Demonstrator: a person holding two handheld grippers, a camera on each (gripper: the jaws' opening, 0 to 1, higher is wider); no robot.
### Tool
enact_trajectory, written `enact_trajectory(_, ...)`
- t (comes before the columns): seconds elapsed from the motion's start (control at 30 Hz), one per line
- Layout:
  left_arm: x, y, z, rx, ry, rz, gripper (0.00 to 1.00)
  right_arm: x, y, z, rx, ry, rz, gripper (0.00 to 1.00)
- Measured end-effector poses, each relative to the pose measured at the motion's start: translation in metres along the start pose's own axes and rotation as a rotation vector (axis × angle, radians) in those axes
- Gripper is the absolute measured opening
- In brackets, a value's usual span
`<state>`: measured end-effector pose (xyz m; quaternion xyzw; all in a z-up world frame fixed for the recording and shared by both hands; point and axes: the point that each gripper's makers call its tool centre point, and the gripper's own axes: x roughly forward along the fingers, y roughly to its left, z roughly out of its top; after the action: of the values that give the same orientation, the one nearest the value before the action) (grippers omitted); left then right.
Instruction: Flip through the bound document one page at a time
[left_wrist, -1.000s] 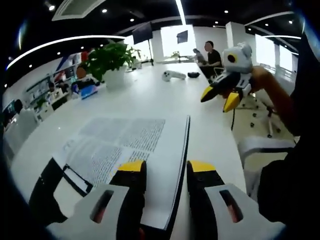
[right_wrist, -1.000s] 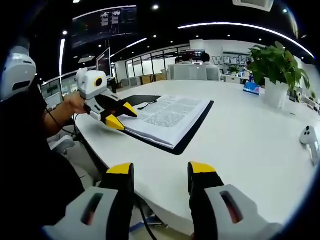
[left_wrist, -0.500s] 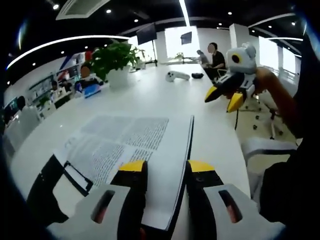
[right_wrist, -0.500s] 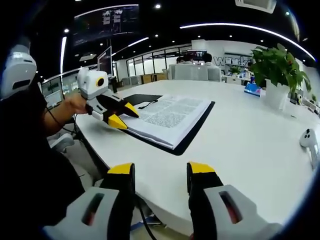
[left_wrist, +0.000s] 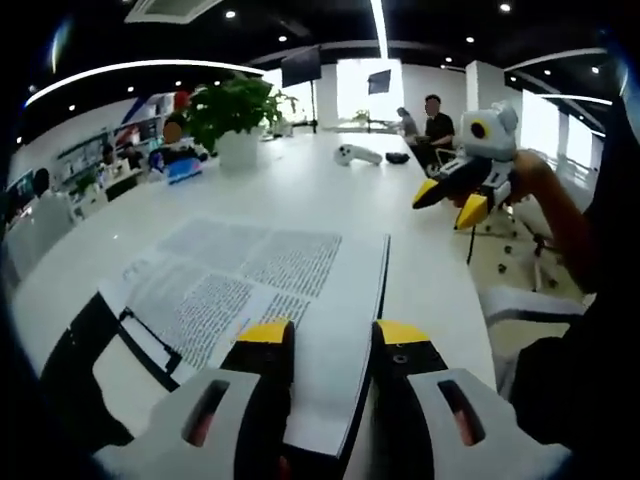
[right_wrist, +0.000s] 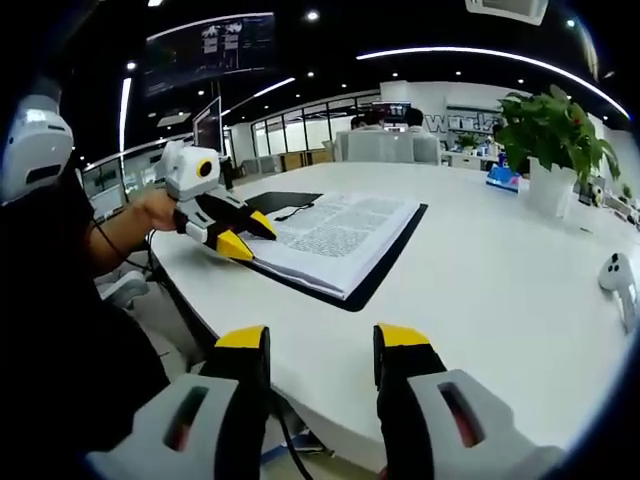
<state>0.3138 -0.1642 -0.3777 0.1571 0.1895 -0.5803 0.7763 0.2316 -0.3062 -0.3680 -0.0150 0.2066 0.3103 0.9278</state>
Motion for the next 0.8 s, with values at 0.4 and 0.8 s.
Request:
enact_trajectory(0.4,-0.0022,0.0029,-0.0017,-0.065,-0.023,-0.030,0.32,-0.0006,0.0008,0.0000,0.006,-0.001,-0.001,0.41)
enact_trajectory(0.8,-0.0032,0.0055,-0.0024,-0.162,-0.073,-0.068,0.32,-0.0012,0.0010,-0.0004,0.006,0.001,-0.004,0.41)
